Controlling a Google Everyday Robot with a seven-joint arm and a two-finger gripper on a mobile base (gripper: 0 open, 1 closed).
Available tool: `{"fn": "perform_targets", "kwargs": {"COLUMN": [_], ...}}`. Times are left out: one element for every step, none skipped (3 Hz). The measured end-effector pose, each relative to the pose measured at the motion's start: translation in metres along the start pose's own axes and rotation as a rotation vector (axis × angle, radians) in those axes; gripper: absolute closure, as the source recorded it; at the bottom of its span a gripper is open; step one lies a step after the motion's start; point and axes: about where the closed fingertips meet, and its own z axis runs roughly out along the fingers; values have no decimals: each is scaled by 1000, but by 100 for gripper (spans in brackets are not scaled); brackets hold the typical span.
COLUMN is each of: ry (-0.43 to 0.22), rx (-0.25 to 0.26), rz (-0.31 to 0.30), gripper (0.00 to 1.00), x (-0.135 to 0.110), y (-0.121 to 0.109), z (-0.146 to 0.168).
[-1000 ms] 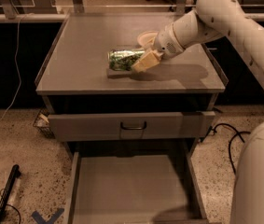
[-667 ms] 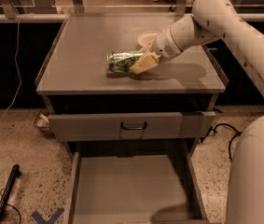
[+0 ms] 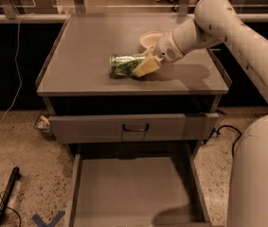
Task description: Pick green can from middle drawer and place on counter
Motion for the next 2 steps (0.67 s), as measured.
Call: {"fn": "perform_targets", "kwargs": {"ry": [0,0], "rx": [0,0], "rz": [0,0], "gripper": [52,29], "x": [0,0], "y": [0,0], "z": [0,0]}}
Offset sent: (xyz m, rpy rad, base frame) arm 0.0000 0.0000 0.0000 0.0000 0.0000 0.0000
